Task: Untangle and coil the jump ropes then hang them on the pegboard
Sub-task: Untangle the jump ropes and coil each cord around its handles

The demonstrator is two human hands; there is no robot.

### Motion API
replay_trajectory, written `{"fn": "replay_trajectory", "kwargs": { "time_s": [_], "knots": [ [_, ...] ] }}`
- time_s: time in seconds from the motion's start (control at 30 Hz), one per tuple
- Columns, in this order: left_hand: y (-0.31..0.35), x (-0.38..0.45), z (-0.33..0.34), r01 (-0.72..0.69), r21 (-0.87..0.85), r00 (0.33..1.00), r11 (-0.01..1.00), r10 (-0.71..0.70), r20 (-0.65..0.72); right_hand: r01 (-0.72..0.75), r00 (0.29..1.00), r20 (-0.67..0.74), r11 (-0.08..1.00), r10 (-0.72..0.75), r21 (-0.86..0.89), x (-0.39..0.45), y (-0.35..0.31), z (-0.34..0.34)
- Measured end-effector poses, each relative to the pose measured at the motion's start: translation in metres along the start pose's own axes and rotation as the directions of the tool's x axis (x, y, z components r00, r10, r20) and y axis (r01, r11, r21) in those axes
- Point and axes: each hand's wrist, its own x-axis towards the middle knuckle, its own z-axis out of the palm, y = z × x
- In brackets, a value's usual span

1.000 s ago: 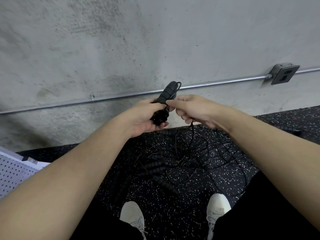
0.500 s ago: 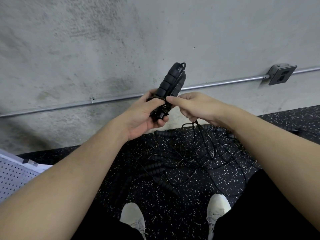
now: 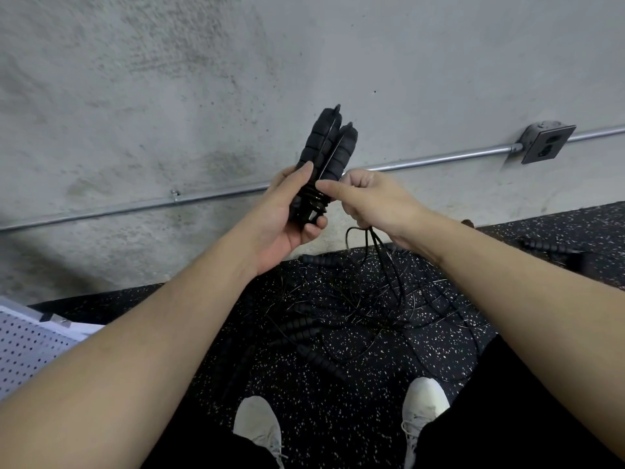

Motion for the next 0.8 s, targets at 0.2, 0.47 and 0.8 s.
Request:
{"fn": "replay_trajectory", "kwargs": {
  "time_s": [0.2, 0.47, 0.8],
  "knots": [
    [0.008, 0.000, -0.003, 0.026, -0.089, 1.000, 0.996, -0.025, 0.003, -0.018, 0.987, 0.158, 0.995, 0.032, -0.093, -0.003, -0.005, -0.008],
    [0.009, -0.005, -0.012, 0.098, -0.021, 0.993, 0.995, -0.096, 0.069, 0.021, 0.941, 0.331, 0.965, 0.069, -0.261, -0.010, -0.006, -0.026],
    [0.014, -0.002, -0.024, 0.136, -0.044, 0.947, 0.990, -0.117, 0.300, 0.131, 0.911, 0.408, 0.903, 0.053, -0.410, -0.007, -0.011, -0.039]
  ]
}}
